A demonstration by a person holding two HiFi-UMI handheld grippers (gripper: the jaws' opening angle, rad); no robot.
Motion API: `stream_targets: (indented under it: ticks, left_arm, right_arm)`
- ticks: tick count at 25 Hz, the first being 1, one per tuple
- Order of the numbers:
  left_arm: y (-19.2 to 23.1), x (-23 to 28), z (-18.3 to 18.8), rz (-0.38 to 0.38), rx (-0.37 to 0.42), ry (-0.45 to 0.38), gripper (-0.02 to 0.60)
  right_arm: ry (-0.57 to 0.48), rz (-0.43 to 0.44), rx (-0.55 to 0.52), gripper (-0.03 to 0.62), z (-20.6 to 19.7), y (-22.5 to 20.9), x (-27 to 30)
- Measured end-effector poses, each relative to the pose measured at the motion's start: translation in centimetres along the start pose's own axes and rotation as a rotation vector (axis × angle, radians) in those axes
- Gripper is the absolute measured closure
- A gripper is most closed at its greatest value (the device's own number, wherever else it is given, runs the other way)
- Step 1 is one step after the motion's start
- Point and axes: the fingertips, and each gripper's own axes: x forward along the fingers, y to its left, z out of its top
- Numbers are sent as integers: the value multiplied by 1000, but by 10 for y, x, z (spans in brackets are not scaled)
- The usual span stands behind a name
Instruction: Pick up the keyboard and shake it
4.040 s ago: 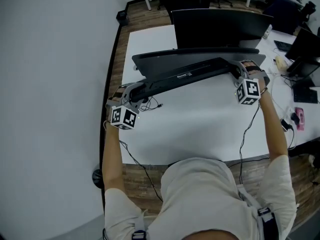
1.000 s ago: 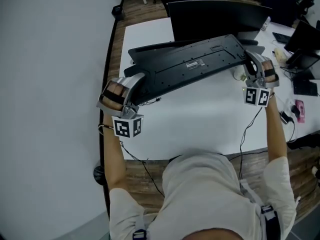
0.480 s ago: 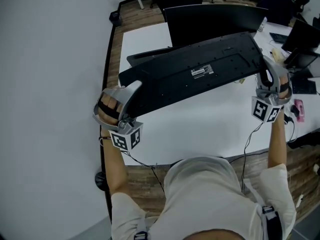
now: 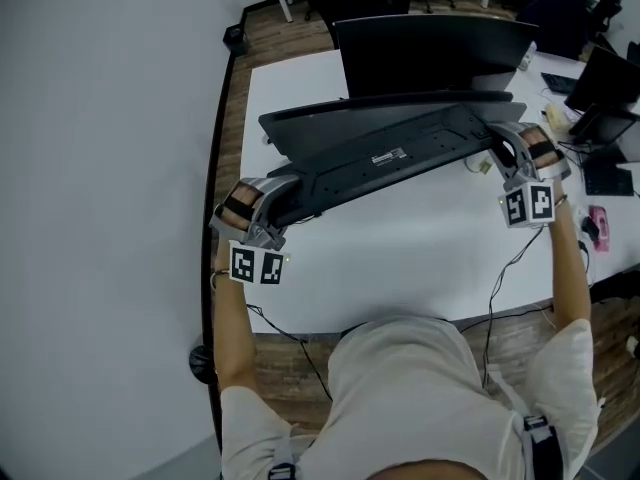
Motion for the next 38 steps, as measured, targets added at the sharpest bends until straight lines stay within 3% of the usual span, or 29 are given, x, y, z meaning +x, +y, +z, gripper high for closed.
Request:
stream_targets:
  ticks: [3,6,9,12,15,17,19,22,26,30,32,34,38]
  left_arm:
    - [-27,-2,-7,-114,-214,-34,502]
    - [-52,-9,-16,-254,-412,-80,502]
    - [-69,-19,-15,-452,-644,-151,502]
    - [-87,-33,-13,-663,-933,-237,502]
    - [-97,-41,-17,-754,-1229,-357,500]
    - [-95,-45,-24,-697,-1408,-451,500]
    - [-94,-44,-36,-590,-1534,-518,499]
    - [-105,-38,-50,-507,-1667,-555,499]
    - [-123,-32,-58,-432,-1804,-590,499]
    - [-135,-29,-65,-273,-1969,-661,497]
    - [-143,-25,-70,-203,-2060,-656,497]
    - [-155,-18,-73,-185,-2132,-608,492]
    - [-184,-10,-75,-228,-2257,-513,492]
  right_arm:
    - [-30,197,55,473,3,31,10]
    - [-91,469,139,473,13,56,10]
    - [-187,774,255,474,24,73,-6]
    - [-300,1076,459,476,37,80,-30]
    - [-450,1277,746,477,52,73,-46]
    - [-544,1309,921,478,57,70,-46]
    - [-619,1296,1062,479,58,73,-39]
    - [-713,1247,1280,477,55,80,-22]
    - [-801,1113,1586,477,47,78,5]
    - [-778,1049,1803,476,39,97,26]
    - [-750,1039,1892,474,37,107,35]
    - [-723,1031,1992,474,37,116,42]
    - [-646,991,2177,474,29,145,59]
